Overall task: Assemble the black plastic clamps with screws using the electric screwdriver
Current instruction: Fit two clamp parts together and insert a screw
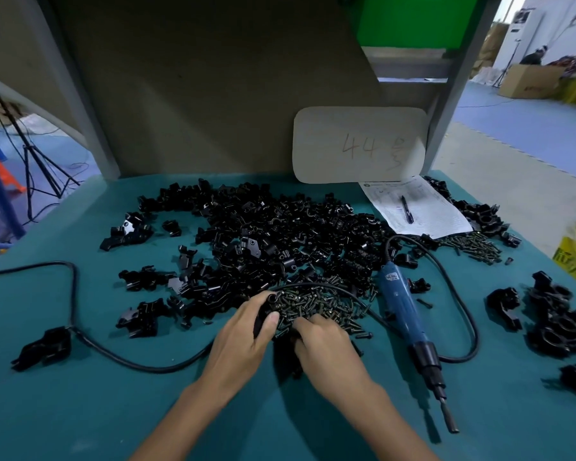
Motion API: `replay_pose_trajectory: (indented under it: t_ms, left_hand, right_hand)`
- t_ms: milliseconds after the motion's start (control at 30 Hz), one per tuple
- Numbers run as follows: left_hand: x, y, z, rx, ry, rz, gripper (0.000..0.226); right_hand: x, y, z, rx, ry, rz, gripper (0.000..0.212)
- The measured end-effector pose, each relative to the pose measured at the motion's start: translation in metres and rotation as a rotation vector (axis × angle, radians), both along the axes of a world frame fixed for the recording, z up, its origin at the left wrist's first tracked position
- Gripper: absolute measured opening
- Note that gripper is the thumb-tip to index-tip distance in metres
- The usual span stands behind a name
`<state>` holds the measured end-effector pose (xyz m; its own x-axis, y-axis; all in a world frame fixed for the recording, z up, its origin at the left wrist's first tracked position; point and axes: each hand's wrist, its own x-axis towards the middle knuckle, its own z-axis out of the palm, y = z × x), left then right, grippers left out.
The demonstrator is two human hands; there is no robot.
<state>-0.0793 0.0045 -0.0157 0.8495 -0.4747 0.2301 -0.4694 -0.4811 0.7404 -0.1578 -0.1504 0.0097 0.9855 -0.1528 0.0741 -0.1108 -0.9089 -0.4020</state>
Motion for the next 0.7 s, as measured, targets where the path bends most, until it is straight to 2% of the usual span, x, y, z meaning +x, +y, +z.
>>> replay_pose_trajectory:
  t_ms: [67, 200, 433, 500, 567, 633, 700]
  left_hand:
    - [0.000, -0.001, -0.001, -0.004, -0.019, 0.011, 0.044]
    - [0.001, -0.001, -0.004, 0.005, -0.032, 0.030, 0.043]
    - [0.002, 0.001, -0.008, -0.004, -0.051, 0.050, 0.043]
    - [0.002, 0.001, -0.008, -0.008, -0.050, 0.051, 0.045]
    - [0.002, 0.001, -0.008, -0.012, -0.049, 0.048, 0.047]
    - [0.001, 0.000, -0.007, -0.006, -0.058, 0.034, 0.045]
    - [0.000, 0.000, -0.006, -0.003, -0.061, 0.025, 0.042]
  right_hand:
    - [-0.003, 0.004, 0.003, -0.011, 0.013, 0.010, 0.012]
    - [-0.010, 0.014, 0.000, -0.105, 0.026, 0.038, 0.026]
    - [-0.002, 0.005, -0.005, -0.111, -0.080, -0.011, 0.014]
    - [-0.001, -0.001, -0.003, 0.024, -0.120, -0.056, 0.012]
    - [-0.001, -0.006, 0.002, 0.308, -0.141, -0.115, 0.008]
    - [0.002, -0.012, 0.010, 0.569, -0.162, -0.145, 0.012]
    - [0.006, -0.013, 0.016, 0.673, -0.179, -0.127, 0.015]
